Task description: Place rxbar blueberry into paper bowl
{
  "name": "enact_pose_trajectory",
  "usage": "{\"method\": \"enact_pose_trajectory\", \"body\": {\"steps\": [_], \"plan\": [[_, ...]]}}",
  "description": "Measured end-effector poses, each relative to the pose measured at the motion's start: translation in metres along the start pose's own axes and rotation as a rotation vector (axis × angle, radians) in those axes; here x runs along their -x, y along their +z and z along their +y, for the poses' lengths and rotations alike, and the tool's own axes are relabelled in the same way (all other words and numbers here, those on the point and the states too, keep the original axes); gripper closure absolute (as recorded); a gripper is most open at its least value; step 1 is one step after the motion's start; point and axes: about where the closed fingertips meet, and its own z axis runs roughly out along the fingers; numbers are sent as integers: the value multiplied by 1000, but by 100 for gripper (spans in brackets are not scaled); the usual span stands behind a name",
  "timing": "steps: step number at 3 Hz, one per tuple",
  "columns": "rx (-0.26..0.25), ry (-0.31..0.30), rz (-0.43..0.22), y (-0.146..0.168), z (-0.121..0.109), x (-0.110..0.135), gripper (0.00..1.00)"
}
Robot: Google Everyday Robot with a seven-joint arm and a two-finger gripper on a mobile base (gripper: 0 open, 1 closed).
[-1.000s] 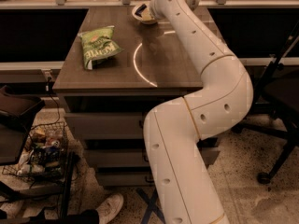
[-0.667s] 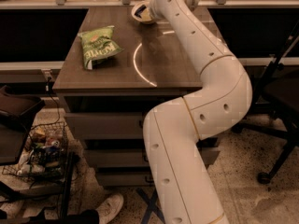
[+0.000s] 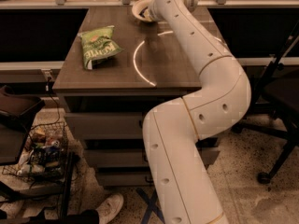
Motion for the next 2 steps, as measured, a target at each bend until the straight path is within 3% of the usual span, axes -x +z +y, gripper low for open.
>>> {"method": "enact_pose_trajectory", "body": {"steps": [1,2], "plan": [[2,0,3,2,2,-2,4],[4,0,5,4,3,-3,0]]}}
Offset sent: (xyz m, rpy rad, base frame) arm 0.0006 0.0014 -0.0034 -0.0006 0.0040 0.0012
